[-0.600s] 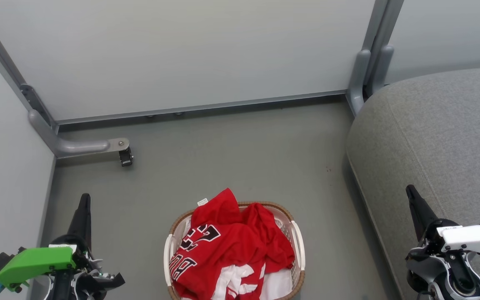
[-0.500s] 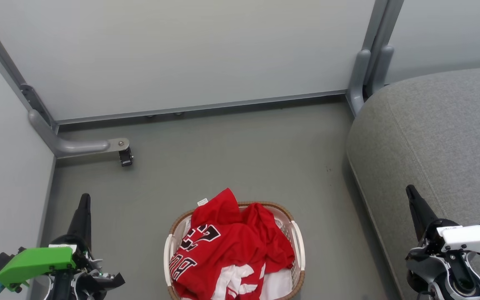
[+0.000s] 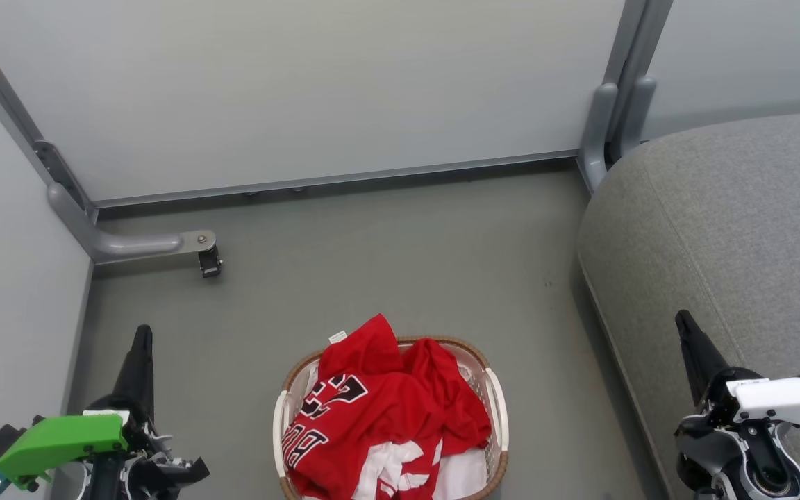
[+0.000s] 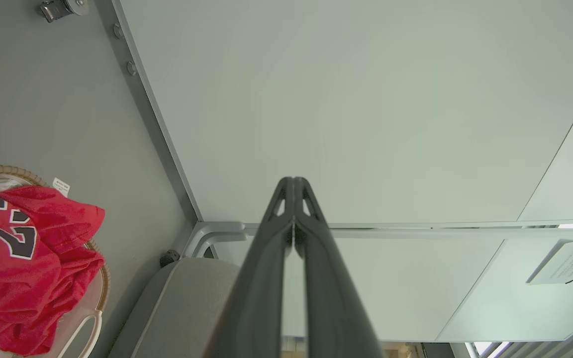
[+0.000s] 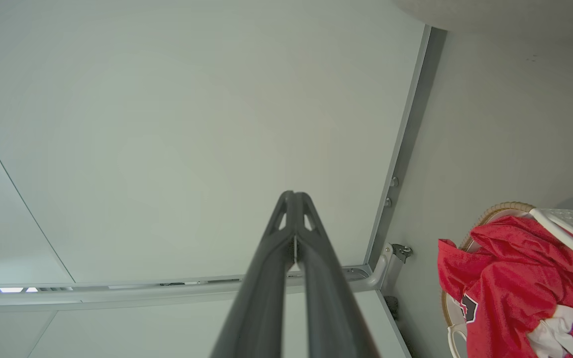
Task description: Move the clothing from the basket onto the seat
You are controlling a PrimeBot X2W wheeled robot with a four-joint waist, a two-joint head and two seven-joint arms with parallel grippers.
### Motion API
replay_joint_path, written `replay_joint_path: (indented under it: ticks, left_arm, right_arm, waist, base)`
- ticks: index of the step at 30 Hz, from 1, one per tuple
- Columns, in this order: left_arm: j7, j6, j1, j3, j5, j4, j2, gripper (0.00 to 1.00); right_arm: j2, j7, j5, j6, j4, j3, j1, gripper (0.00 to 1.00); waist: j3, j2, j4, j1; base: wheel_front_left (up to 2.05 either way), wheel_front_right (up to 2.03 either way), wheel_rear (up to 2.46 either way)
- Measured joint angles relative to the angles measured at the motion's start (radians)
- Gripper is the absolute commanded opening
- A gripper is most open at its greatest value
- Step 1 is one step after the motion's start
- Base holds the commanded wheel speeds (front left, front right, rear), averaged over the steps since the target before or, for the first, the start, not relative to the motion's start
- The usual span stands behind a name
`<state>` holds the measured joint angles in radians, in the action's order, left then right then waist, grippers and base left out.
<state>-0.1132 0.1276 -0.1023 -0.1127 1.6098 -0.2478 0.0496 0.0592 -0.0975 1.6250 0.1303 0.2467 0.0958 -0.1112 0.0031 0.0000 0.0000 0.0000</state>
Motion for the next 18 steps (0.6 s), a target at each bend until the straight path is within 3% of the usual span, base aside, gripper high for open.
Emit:
replay_joint_path:
  ticks: [7,18]
  left_arm:
    - [0.019,-0.001,0.024,0.011,-0.028,-0.04,-0.006,1.0]
    - [0.072,-0.013,0.02,0.029,-0.292,-0.042,0.003,1.0]
  right_arm:
    - [-0.005,0.015,-0.024,0.0,0.026,-0.011,0.018,1.0]
    - [0.032,0.066,-0.235,0.0,0.042,-0.043,-0.012,1.0]
  waist:
    - [0.001,0.0,0.0,0.0]
    - [0.009,0.0,-0.001,0.0]
  base:
    - [0.0,0.0,0.0]
    - [0.0,0.0,0.0]
